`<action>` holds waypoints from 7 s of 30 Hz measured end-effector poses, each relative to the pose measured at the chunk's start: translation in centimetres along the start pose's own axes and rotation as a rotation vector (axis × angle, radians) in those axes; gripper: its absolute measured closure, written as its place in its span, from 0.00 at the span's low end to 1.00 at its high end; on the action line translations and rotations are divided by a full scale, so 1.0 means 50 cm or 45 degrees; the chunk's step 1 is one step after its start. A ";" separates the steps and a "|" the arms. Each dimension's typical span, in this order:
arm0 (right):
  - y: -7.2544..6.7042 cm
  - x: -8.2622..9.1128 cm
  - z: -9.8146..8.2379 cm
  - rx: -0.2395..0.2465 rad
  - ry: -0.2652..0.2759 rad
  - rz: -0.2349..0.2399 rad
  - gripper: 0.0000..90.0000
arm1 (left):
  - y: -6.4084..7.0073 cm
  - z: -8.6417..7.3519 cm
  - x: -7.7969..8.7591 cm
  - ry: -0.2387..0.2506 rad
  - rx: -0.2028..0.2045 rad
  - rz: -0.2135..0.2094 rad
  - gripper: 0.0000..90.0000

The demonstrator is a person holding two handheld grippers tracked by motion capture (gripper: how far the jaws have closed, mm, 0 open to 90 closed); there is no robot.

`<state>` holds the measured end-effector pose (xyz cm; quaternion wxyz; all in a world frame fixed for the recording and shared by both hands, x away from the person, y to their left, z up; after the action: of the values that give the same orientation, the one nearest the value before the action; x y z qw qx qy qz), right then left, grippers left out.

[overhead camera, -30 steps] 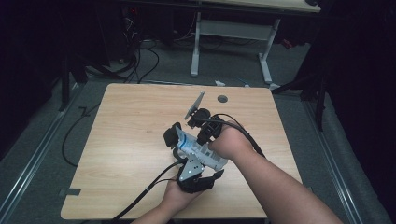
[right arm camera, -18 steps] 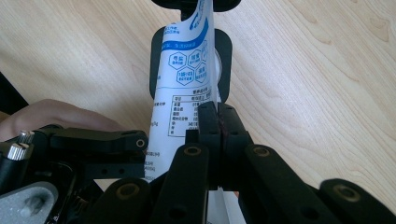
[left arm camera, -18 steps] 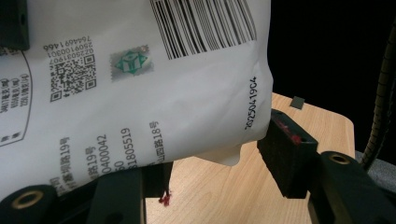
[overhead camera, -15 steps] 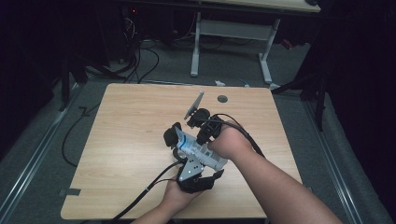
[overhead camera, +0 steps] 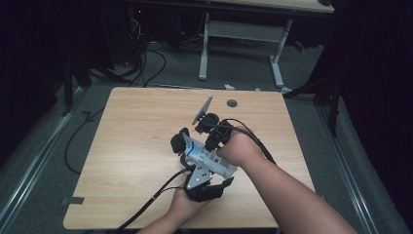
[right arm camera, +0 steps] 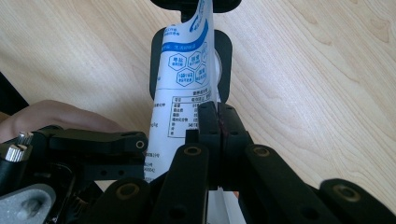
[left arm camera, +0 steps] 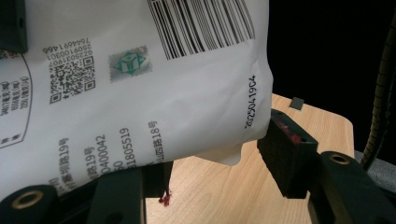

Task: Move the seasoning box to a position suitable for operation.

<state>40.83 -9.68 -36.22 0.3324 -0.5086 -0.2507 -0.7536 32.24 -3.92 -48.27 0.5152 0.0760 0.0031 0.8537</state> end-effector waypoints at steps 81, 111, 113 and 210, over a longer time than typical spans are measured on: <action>-0.001 0.000 -0.045 -0.038 0.006 0.040 1.00 | 0.002 -0.064 0.009 -0.072 -0.035 -0.027 0.54; 0.000 0.002 -0.053 -0.042 0.003 0.057 1.00 | -0.018 -0.090 0.040 -0.103 -0.007 -0.023 0.54; -0.001 0.001 -0.053 -0.040 0.001 0.053 1.00 | -0.019 -0.092 0.043 -0.103 -0.003 -0.023 0.54; 0.124 -0.019 -0.182 -0.247 0.052 -0.043 1.00 | -0.259 -0.112 0.298 -0.093 0.089 0.374 0.52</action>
<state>40.31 -20.01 -40.13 0.2740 -0.5187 -0.1782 -0.7900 36.07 15.71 -53.01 0.3816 0.1246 0.0027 0.9159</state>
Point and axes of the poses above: each handheld gripper's, and its own axes: x roughly backward along the jaws, z roughly out of its top, y roughly to its right, the point moved 3 cm from there along -x, roughly forward along the jaws, and after that the axes turned 8 degrees about y, right-handed, at the moved point
